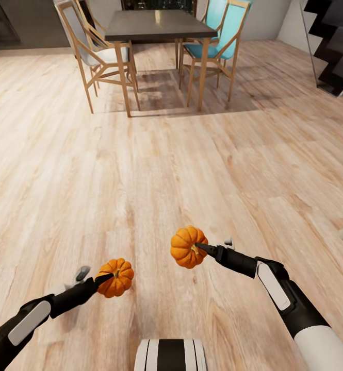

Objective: Place each of the two pumpkins and all three candles from the living room inside a cabinet in the living room (use any cabinet), then make sure every cabinet is closed, and position the cauldron so it is next to a table in the living room.

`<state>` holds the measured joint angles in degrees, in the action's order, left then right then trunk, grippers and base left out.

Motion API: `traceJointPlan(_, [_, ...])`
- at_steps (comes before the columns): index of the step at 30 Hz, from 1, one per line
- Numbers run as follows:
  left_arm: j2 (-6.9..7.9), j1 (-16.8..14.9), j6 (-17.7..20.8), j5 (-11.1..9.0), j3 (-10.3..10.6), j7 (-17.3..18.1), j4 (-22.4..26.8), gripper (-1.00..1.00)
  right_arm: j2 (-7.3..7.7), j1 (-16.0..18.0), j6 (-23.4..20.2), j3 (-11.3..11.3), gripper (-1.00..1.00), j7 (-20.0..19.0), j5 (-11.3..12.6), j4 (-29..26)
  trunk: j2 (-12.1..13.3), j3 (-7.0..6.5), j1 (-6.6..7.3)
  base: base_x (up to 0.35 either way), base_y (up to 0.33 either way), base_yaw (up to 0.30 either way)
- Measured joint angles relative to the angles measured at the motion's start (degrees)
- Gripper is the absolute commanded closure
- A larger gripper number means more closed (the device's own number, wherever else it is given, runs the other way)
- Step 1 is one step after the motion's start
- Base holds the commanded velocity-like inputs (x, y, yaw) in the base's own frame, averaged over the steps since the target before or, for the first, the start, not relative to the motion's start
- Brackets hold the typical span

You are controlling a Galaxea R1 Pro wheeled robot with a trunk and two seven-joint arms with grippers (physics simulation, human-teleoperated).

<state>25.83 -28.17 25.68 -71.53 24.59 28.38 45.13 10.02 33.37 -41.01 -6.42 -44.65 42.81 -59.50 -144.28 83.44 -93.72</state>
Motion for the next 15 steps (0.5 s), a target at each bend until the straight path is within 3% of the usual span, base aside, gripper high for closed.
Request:
traceJointPlan(4, [0.10,-0.01,1.83,0.67,-0.45,-0.03,0.35,1.00,-0.04,0.00,-0.16,0.00,1.00,0.35,0.18,0.00,0.05,-0.92,0.10,0.000,0.000,0.000])
traceJointPlan(15, [0.14,-0.01,2.23,0.80,-0.89,-0.15,0.41,1.00,-0.11,0.00,-0.06,0.00,1.00,0.34,0.29,0.04,0.20,-4.25,0.39,0.000,0.000,0.000])
